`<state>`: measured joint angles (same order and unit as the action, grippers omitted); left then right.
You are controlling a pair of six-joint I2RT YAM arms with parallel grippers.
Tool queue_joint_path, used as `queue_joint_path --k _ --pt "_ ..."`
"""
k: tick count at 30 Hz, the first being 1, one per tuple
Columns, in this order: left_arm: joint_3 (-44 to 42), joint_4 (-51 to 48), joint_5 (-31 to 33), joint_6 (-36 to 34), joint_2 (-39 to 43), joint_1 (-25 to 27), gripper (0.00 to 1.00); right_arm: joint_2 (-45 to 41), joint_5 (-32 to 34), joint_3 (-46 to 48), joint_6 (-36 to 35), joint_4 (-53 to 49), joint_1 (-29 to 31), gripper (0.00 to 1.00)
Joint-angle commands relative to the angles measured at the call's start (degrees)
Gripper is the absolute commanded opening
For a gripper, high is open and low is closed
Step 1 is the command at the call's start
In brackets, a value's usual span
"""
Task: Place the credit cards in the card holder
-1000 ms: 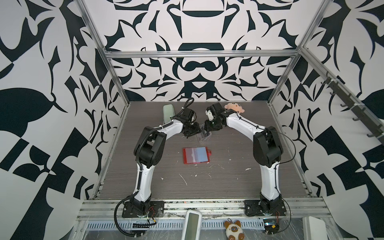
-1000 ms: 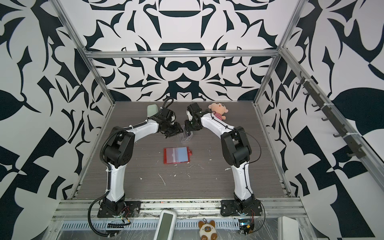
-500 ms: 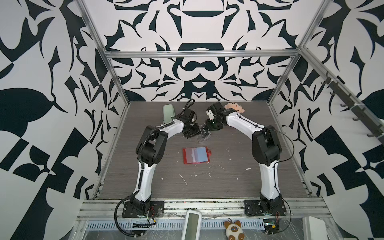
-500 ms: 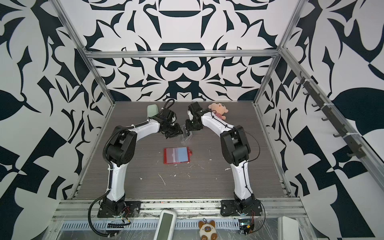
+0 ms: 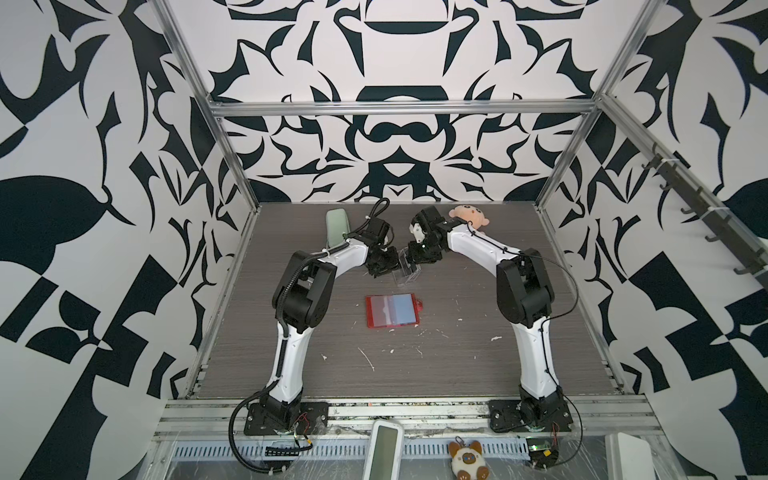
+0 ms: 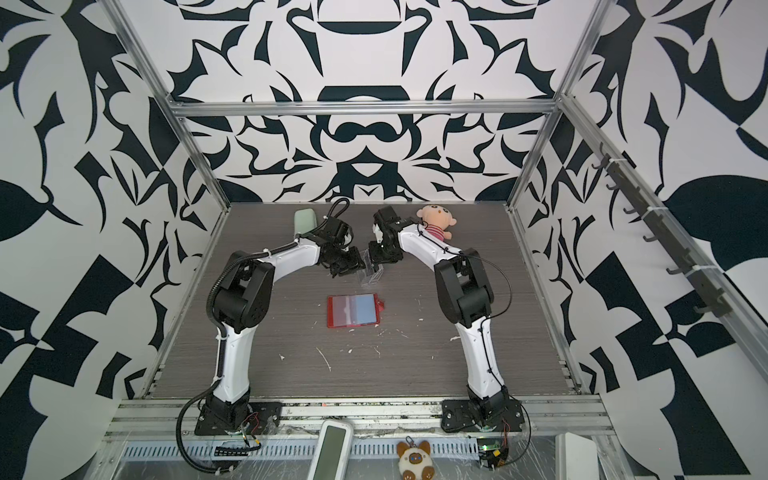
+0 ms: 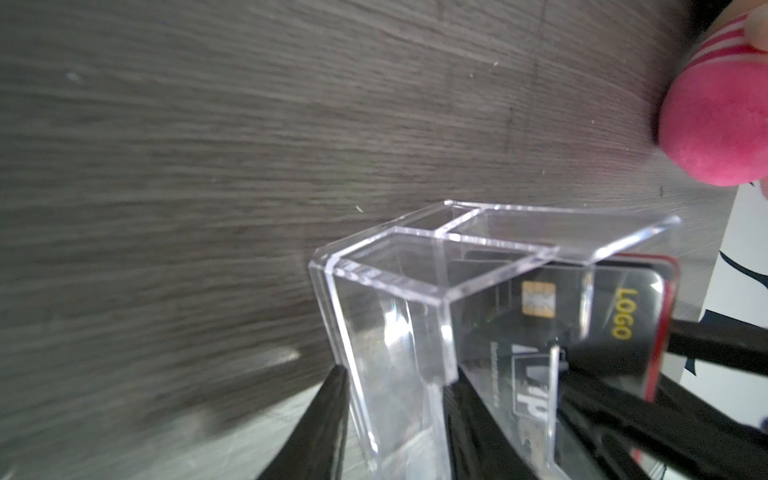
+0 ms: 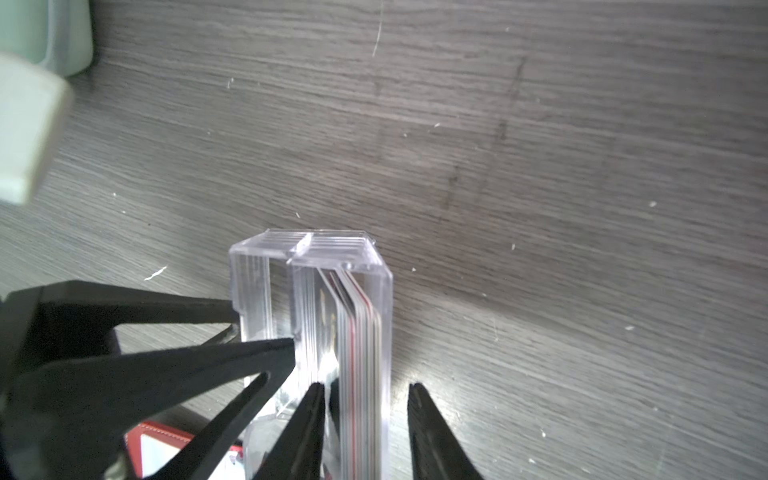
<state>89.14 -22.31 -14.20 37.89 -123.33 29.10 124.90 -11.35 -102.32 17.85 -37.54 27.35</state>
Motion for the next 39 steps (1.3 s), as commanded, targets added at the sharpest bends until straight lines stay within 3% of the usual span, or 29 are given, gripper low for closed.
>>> queue_joint_path --k 1,13,28,39 --pt "0.86 -3.74 1.3 -0.58 -1.61 -0.36 0.41 0.14 0.75 -2.56 0.3 -1.85 -0.02 0.37" --pt "0.97 -4.14 1.14 -1.06 -1.78 -0.36 0.4 3.32 1.18 -6.52 -1.14 -6.04 0.59 0.37" --pt "1.21 -4.95 1.87 -1.24 -2.17 -0.36 0.39 2.81 9.29 -10.23 -2.04 -10.65 1.76 0.35" --pt "1.69 -5.31 1.85 -1.33 -2.62 -0.36 0.39 2.81 10.56 -12.11 -2.84 -12.46 2.57 0.31"
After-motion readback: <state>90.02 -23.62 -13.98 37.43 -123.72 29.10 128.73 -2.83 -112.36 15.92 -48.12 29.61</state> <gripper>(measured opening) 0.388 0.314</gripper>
